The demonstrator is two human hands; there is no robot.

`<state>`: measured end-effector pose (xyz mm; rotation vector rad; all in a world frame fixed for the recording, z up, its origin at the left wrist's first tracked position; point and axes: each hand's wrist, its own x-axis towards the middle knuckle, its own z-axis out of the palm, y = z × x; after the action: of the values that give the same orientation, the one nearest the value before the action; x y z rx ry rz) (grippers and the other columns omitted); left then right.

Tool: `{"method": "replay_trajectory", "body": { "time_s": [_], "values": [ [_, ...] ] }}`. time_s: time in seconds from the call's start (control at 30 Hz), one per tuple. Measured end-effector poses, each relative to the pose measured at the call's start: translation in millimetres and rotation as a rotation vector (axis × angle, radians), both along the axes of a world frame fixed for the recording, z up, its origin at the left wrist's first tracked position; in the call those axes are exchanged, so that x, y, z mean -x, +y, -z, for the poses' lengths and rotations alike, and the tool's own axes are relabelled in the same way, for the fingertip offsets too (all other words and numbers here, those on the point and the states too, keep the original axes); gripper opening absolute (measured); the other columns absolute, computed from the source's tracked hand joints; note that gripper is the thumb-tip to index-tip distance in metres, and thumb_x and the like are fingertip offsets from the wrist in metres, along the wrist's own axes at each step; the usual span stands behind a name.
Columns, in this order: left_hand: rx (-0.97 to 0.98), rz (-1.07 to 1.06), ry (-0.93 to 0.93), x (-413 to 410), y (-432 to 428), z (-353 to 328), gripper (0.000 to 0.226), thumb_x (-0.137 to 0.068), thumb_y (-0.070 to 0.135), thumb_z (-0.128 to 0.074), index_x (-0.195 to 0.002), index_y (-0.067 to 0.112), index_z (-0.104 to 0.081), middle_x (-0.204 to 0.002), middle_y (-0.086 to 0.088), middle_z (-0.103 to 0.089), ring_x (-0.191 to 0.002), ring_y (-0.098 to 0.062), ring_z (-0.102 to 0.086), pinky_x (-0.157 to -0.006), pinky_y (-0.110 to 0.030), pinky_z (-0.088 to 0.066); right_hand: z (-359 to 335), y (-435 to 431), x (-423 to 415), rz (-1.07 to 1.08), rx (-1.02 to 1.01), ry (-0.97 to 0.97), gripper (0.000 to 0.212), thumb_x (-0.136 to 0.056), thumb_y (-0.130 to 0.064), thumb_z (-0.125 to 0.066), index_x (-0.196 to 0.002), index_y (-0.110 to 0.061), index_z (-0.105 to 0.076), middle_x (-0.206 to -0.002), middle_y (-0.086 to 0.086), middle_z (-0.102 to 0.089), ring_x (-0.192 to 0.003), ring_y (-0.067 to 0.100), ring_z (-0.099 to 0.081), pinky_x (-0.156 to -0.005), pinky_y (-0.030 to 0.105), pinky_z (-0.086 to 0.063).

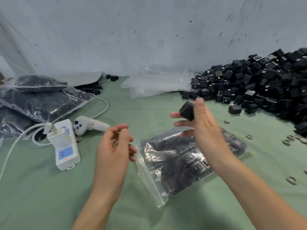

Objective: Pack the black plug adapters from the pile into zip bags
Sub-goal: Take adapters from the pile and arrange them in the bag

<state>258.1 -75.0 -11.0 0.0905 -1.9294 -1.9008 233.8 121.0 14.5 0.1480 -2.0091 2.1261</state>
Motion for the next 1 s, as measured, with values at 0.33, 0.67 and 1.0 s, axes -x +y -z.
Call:
{"method": "replay_trajectory", "body": {
  "time_s": [0.33, 0.67, 1.0],
  "values": [
    [-0.096, 0.265, 0.048, -21, 37, -15, 0.036, -0.085, 0.044, -0.070, -0.111, 0.023, -0.057, -0.095, 0.007, -0.071, -0.079, -0.009, -0.071, -0.060, -0.020, -0.055, -3, -56, -33, -0.374, 0.123, -0.064, 0.044, -0.100, -0.048, -0.039, -0.118, -0.011, -0.056, -0.100, 0.007, -0.071, -0.081, 0.009, -0.068, -0.061, 0.015, -0.051],
    [-0.178, 0.093, -0.100, -9, -14, -6, 0.025, -0.092, 0.024, -0.068, -0.116, 0.016, -0.065, -0.093, -0.002, -0.070, -0.079, -0.011, -0.069, -0.062, -0.022, -0.056, 8, -23, -9, -0.144, -0.572, 0.152, 0.022, -0.102, -0.038, -0.049, -0.120, -0.044, -0.059, -0.111, -0.033, -0.060, -0.091, -0.003, -0.058, -0.086, 0.017, -0.042],
    [-0.018, 0.176, -0.476, -14, -41, 21, 0.024, -0.093, 0.001, -0.062, -0.107, 0.020, -0.068, -0.069, -0.006, -0.072, -0.056, -0.014, -0.065, -0.057, -0.022, -0.056, 36, 4, 14, -0.035, -1.271, 0.091, 0.041, -0.105, -0.048, -0.026, -0.138, -0.039, -0.049, -0.139, -0.019, -0.052, -0.134, 0.010, -0.040, -0.121, 0.041, -0.017]
  ]
}}
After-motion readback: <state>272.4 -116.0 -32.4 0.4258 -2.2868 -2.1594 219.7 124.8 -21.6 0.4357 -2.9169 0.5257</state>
